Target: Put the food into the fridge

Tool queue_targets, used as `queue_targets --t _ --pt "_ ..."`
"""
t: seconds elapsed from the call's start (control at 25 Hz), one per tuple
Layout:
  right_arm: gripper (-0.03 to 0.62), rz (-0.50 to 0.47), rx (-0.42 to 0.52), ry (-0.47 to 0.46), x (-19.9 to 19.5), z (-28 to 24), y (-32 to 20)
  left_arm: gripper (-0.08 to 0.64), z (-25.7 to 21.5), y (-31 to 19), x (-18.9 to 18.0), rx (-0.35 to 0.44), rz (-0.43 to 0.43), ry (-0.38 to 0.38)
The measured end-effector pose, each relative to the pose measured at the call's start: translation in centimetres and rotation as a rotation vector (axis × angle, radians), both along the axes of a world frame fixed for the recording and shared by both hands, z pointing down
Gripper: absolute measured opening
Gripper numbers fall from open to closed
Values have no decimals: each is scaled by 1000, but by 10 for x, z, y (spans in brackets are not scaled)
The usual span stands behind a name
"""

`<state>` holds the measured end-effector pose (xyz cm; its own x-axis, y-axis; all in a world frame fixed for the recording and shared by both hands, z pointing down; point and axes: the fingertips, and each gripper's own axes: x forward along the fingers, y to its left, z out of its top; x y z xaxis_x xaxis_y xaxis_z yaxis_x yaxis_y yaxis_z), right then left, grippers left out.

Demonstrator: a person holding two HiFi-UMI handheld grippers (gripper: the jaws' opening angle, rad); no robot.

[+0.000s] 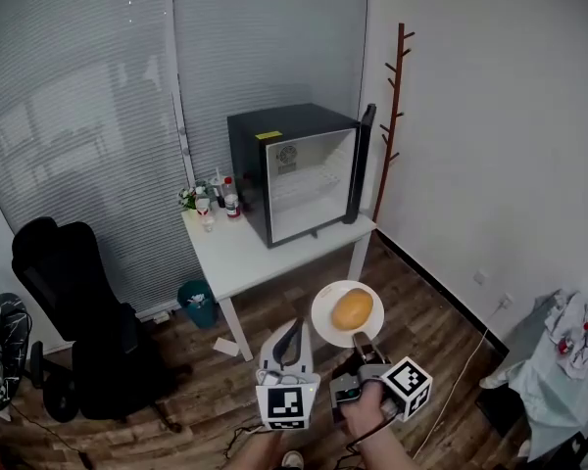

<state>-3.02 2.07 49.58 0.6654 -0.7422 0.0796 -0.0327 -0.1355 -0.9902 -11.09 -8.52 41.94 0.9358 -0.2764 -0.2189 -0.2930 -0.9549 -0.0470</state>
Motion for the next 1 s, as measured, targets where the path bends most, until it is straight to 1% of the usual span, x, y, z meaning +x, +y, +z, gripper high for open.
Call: queue_targets --t 0.28,0.56,0.76,0.92,1.0 --pt "32 14 14 -1 32 0 -34 25 -1 -39 31 -5 2 9" --pt "32 10 27 -20 71 7 -45 26 2 -47 71 7 2 -2" --pt "32 -18 32 -26 117 8 -42 26 2 -39 117 14 -13 0" --pt "32 -28 35 -26 165 2 -26 25 -2 -25 164 0 -24 1" --pt "32 -34 36 -21 192 -3 -17 26 -4 -17 190 6 -32 -6"
